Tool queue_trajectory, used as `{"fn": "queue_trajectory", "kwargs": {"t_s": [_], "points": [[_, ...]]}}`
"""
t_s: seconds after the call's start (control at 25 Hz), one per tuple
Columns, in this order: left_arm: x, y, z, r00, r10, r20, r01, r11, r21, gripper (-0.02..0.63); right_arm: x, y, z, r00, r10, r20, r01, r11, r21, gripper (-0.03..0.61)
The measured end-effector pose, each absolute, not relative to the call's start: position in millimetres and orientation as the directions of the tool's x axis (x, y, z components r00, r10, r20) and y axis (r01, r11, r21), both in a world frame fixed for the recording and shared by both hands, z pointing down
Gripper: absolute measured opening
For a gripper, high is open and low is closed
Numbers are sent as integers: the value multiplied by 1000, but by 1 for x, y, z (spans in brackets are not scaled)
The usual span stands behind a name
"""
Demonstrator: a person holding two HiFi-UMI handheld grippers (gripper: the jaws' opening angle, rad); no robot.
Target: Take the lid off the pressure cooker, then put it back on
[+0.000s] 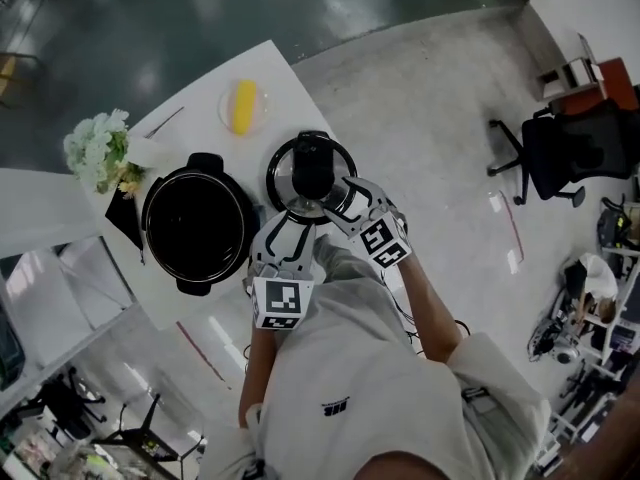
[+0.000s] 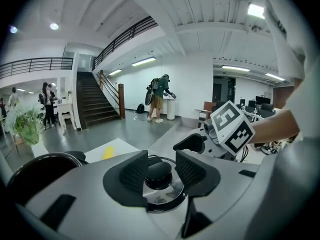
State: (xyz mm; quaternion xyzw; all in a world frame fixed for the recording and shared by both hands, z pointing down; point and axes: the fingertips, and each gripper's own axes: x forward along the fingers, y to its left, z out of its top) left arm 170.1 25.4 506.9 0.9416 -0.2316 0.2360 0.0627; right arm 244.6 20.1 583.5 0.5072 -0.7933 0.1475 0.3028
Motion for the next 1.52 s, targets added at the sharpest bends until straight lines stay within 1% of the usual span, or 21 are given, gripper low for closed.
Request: {"fn": "queue_trajectory", "kwargs": {"t_s": [0.24, 0.4, 0.48, 0.64, 0.92, 1.0, 1.04, 1.16, 1.24, 1.52], "points": [[180, 17, 539, 720, -446, 532, -553, -831, 52, 184, 245, -5, 622, -387, -603, 698, -796, 601, 78, 298], [181, 12, 551, 687, -467, 556, -594, -802, 59, 184, 243, -16, 645, -422, -516, 745, -726, 685, 63, 327], [181, 9, 556, 674, -476, 565, -609, -791, 61, 184, 240, -20, 655, -434, -475, 766, -685, 726, 62, 337], [181, 5, 561, 652, -489, 579, -634, -771, 63, 184, 236, -27, 671, -434, -416, 799, -622, 780, 68, 339], [179, 2, 563, 639, -498, 587, -648, -759, 62, 184, 232, -29, 685, -455, -346, 821, -557, 830, 41, 330], [179, 2, 563, 639, -496, 588, -648, -759, 64, 184, 230, -28, 686, -470, -327, 820, -546, 838, 22, 304], [179, 2, 564, 640, -495, 588, -648, -759, 66, 184, 229, -27, 687, -476, -320, 819, -541, 841, 13, 302], [180, 2, 564, 644, -491, 587, -643, -763, 67, 184, 229, -28, 687, -492, -312, 813, -542, 840, -5, 301], [181, 2, 563, 647, -489, 585, -639, -767, 66, 184, 229, -30, 687, -496, -314, 810, -548, 837, -11, 278], [179, -3, 555, 658, -490, 572, -626, -778, 52, 183, 229, -31, 688, -481, -315, 818, -565, 825, -14, 276]]}}
